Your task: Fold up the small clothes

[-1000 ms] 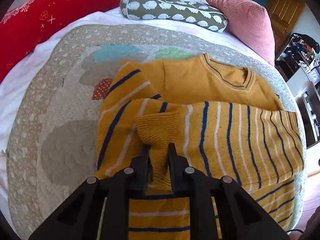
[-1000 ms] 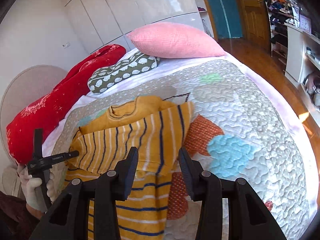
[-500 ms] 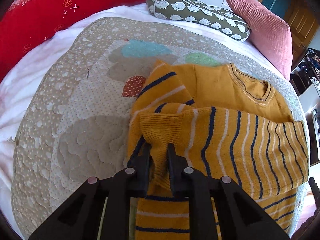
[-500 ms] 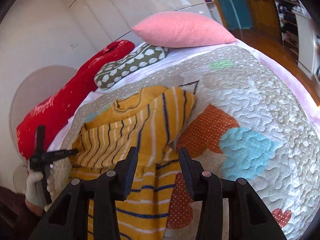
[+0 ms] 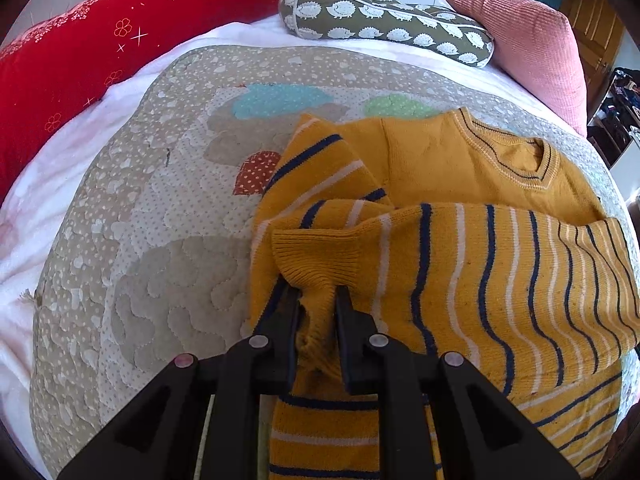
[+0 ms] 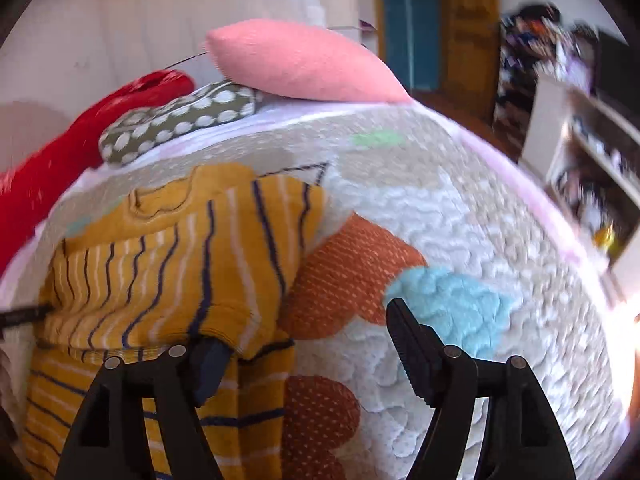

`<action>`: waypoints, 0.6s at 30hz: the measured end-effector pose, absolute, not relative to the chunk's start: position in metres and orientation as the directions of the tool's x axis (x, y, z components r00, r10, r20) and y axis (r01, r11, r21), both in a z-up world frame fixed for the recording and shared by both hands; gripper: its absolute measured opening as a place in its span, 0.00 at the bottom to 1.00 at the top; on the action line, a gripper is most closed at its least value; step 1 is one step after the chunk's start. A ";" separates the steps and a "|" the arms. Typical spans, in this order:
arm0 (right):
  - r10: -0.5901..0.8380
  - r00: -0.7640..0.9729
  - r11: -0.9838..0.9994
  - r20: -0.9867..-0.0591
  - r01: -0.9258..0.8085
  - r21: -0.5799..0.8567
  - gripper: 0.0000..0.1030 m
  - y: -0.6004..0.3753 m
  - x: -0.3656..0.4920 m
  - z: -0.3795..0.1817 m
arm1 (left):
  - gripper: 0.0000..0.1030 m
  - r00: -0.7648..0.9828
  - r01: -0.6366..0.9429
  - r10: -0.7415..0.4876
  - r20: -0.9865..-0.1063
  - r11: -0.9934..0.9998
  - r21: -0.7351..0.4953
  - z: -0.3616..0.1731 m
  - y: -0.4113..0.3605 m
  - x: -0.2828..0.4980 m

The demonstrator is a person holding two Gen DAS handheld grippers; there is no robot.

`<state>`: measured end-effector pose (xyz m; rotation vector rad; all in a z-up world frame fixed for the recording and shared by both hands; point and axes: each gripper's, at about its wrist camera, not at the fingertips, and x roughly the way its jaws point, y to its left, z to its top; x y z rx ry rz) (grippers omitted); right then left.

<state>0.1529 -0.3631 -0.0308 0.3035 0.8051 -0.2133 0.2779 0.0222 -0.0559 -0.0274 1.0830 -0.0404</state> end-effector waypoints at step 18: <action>-0.298 0.800 0.953 -0.521 0.221 -0.206 0.76 -0.323 0.142 0.015 | 0.20 0.499 0.022 -0.040 -0.865 0.999 -0.033 -0.057 0.023 0.274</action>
